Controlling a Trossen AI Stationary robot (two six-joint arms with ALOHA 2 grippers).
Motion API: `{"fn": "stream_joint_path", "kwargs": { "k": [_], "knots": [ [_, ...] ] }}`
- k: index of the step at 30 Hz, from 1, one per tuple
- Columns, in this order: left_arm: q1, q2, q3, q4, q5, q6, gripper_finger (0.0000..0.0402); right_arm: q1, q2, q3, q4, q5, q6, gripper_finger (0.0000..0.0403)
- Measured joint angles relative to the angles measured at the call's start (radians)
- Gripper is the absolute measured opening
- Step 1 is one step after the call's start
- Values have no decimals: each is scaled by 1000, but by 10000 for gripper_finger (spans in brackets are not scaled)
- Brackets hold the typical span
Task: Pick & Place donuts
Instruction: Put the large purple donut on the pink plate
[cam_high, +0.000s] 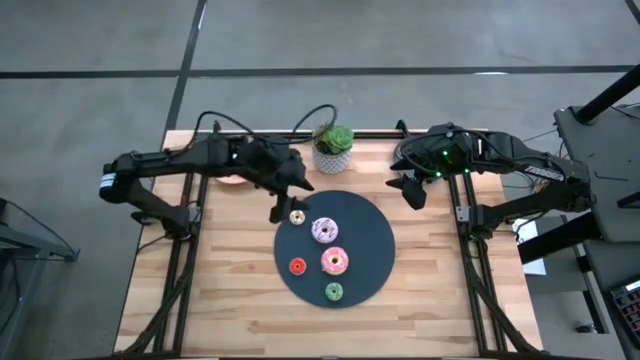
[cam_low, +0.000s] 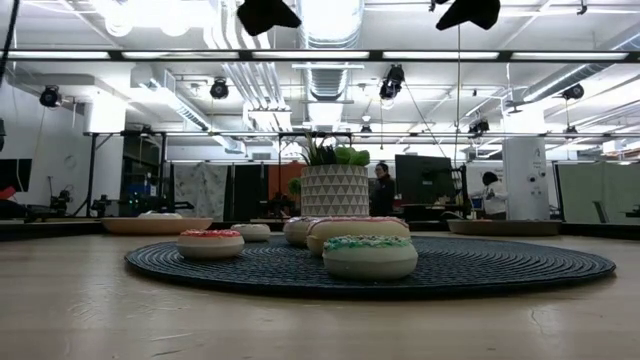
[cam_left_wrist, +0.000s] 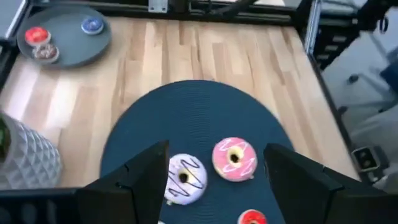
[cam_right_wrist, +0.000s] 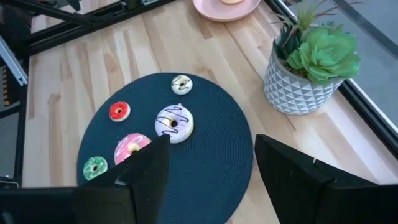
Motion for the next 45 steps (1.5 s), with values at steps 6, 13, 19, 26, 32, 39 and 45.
{"fn": "stream_joint_path", "kwargs": {
  "k": [6, 13, 19, 26, 32, 39, 45],
  "knots": [
    [-32, 69, 35, -50, 2, 56, 232, 0, 0, 0, -33, 19, 0, 226],
    [-50, 127, 33, -51, -15, 14, 232, 0, 0, 0, -46, 19, 0, 226],
    [-53, 163, 31, -52, -19, 13, 232, 3, -12, 0, -50, 15, -35, 226],
    [-54, 169, 30, -52, -83, 9, 232, 28, -54, 0, -85, 7, -91, 186],
    [-54, 179, 30, -52, -95, -6, 232, 47, -88, 0, -136, -22, -98, 109],
    [-54, 215, 31, -49, -94, -42, 232, 47, -132, 1, -157, -62, -105, 23],
    [-54, 262, 31, -43, -94, -81, 232, 47, -159, 1, -165, -64, -117, 9]
  ]
}}
